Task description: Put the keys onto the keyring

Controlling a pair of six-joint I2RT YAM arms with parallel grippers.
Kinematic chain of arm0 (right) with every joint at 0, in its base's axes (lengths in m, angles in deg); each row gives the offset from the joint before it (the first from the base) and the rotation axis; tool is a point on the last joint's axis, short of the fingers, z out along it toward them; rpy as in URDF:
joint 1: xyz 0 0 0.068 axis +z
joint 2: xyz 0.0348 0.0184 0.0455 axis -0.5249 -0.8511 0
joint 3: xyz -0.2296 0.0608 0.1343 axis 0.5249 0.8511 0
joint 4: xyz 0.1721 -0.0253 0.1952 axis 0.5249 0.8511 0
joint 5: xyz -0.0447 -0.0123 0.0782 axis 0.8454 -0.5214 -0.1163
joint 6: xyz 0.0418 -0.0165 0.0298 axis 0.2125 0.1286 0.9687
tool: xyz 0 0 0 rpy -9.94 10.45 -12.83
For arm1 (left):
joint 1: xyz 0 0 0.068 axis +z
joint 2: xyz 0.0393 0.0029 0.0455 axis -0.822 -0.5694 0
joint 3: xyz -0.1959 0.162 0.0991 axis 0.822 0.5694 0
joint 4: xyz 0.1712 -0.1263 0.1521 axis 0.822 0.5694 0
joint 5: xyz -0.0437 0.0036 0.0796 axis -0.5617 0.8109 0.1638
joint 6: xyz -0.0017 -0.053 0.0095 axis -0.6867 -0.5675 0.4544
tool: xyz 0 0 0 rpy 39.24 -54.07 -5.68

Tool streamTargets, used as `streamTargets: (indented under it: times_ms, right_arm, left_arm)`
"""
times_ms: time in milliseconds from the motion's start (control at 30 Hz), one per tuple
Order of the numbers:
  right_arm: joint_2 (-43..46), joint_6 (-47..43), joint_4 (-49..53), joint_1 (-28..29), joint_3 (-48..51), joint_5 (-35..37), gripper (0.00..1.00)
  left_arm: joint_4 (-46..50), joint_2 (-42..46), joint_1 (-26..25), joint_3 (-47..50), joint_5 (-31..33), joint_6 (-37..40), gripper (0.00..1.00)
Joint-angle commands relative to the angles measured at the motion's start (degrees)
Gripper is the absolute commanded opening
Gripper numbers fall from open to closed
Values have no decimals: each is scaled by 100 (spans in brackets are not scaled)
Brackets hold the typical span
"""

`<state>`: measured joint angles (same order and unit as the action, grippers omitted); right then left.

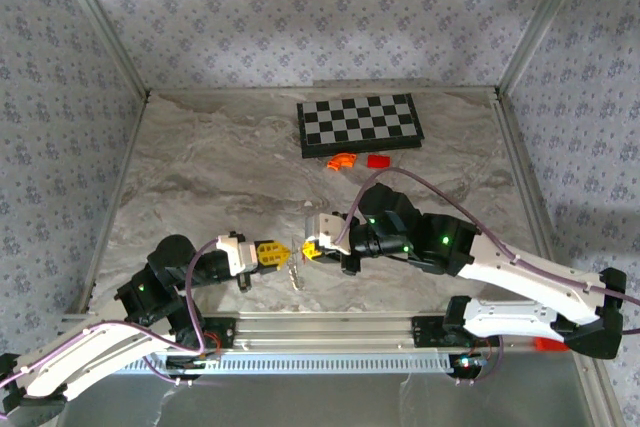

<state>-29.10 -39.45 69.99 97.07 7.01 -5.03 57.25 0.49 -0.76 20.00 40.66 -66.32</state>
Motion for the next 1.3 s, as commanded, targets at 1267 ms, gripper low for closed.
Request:
streamTargets:
  times_ms: [1267]
  right_arm:
    - [89,-29,-38,95,-77,5,0]
  left_arm:
    - [-132,38,-44,-162,-119,37,0]
